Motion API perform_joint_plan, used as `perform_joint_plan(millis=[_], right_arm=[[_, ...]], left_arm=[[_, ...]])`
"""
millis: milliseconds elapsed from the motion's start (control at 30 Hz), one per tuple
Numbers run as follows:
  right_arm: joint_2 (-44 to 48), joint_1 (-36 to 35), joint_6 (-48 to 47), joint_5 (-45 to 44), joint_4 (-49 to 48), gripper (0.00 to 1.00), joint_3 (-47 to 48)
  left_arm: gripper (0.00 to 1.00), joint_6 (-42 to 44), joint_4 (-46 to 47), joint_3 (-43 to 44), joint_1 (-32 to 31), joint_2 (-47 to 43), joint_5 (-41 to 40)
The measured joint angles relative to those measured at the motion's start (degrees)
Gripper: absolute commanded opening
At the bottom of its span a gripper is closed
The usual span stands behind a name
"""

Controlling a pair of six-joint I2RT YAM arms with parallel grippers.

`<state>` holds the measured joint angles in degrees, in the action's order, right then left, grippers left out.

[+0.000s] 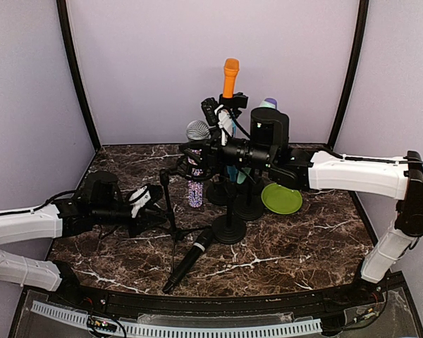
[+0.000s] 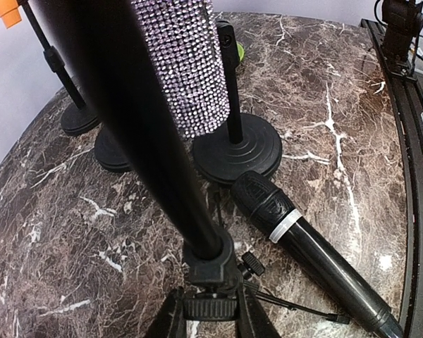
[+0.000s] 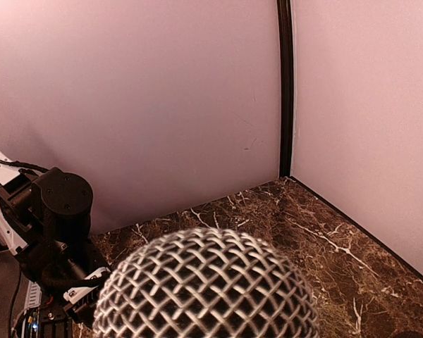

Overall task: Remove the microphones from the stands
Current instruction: Unscrew the knob on the microphone stand.

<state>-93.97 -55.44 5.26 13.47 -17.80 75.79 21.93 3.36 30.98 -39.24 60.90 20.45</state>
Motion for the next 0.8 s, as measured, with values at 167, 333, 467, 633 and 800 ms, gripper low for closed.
perform_joint_plan(millis=[167,333,467,633,800], right_arm=[[0.0,0.0,0.0,0.0,-0.2,0.15,-0.1],[0.0,0.1,-0.1,0.1,-0.2,0.15,-0.1],[0.1,0.2,-0.2,0.6,-0.2,0.15,-0.1],[0.1,0.2,-0.3,1.3,-0.2,0.15,-0.1],[0.1,0.3,-0.3,2.0,-0.2,0.15,-0.1]], left_arm=[[0.0,-3.3,0.0,0.0,0.0,0.2,0.2],[0.0,-8.7,0.1,0.8,0.0,1.5,1.0],[0.0,-13.6,0.7,0.9,0.0,2.0,2.4],[0.0,-19.6,0.6,0.8,0.0,2.0,4.6],[0.0,-25.9,2.2,-0.8,0.3,1.3,7.8]])
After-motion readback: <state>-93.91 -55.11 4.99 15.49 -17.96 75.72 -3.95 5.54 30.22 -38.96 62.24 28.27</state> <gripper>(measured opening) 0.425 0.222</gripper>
